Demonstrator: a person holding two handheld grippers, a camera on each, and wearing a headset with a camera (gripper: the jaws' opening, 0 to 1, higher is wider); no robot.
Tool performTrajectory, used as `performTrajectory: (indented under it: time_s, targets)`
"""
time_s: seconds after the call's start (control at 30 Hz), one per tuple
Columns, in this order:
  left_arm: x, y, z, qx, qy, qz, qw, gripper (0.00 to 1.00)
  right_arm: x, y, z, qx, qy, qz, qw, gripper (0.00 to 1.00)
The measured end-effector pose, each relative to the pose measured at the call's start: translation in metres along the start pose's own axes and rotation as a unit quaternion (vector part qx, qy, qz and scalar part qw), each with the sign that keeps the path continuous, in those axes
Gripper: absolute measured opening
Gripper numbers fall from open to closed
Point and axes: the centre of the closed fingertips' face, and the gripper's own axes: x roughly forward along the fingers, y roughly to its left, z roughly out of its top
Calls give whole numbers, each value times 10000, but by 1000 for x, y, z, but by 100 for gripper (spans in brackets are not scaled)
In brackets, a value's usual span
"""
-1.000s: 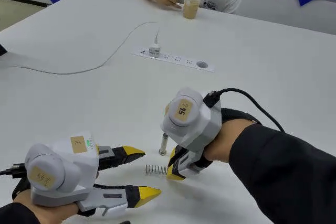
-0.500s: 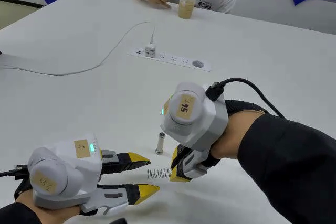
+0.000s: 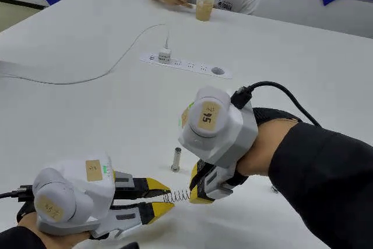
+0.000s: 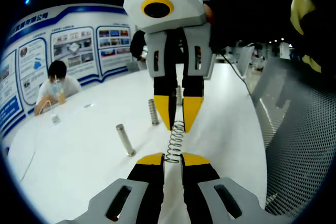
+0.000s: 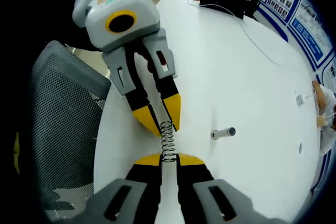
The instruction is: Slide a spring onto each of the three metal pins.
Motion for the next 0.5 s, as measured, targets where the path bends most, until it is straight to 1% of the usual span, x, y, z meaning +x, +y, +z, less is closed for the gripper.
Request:
performTrajectory:
  time_s: [0.2, 0.3, 0.5]
  targets:
    - [1, 0, 0, 4, -3, -9, 10000, 12, -8, 0, 9, -54, -135, -52, 9999, 11]
    - [1, 0, 1, 3, -5, -5, 10000, 12, -12, 0, 14, -77, -243, -79, 9996, 11]
    - [1, -1, 2, 2, -23, -4, 10000, 11, -16, 2, 23, -116, -410, -118, 9990, 11]
